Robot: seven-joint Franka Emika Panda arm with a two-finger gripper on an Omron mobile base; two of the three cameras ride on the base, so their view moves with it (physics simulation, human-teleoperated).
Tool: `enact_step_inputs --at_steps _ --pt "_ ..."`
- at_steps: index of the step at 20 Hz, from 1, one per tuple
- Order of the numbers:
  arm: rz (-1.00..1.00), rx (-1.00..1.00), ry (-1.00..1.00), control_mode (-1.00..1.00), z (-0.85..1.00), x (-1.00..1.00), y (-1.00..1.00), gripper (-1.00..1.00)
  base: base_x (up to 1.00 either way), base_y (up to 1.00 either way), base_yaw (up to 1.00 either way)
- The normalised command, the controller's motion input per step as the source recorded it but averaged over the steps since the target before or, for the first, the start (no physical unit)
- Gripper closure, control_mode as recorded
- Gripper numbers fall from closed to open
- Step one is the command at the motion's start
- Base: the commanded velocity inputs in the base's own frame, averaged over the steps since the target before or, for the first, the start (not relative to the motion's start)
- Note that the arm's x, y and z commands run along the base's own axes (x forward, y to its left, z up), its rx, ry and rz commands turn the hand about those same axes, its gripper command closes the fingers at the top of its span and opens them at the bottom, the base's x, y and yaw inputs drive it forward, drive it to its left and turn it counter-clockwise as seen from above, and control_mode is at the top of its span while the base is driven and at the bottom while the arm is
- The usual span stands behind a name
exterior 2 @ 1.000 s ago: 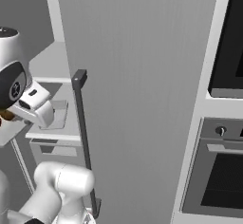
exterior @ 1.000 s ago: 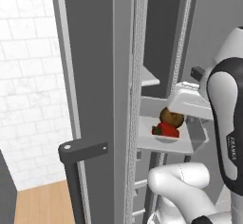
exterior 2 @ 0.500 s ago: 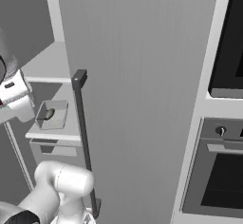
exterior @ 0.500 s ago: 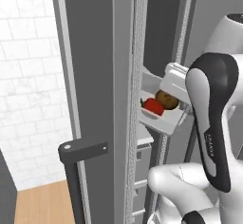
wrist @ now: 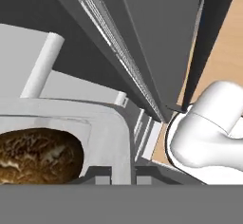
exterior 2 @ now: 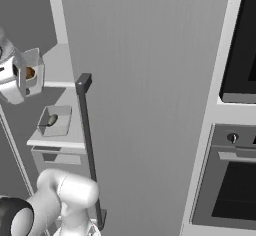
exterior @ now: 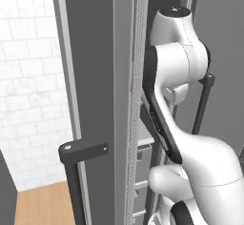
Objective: Take the meat container that has the fish and place it on the second highest rack of the freezer. Then take the vegetable container that has the bell pepper and mushroom and place it on the highest rack of the freezer.
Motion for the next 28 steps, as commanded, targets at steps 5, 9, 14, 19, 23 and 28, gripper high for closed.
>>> enact_step_inputs --at_steps 5,9,14,19,23,28 --pt "-0.12 0.05 0.00 -1.00 -0.07 0.99 0.05 1.00 0.00 0.00 0.00" --pt "-0.01 0.08 0.00 -1.00 -0.28 0.91 0.00 1.00 0.00 0.00 0.00" --pt "0.00 0.08 0.00 -1.00 -0.44 0.93 0.00 1.00 0.00 0.00 0.00" --pt "0.00 0.08 0.00 -1.00 -0.14 0.83 0.07 1.00 0.00 0.00 0.00" --pt "-0.02 0.04 -0.01 -1.00 -0.01 0.61 0.24 1.00 0.00 0.00 0.00" --pt "-0.02 0.00 -0.03 -1.00 -0.12 0.51 0.24 -1.00 0.00 0.00 0.00"
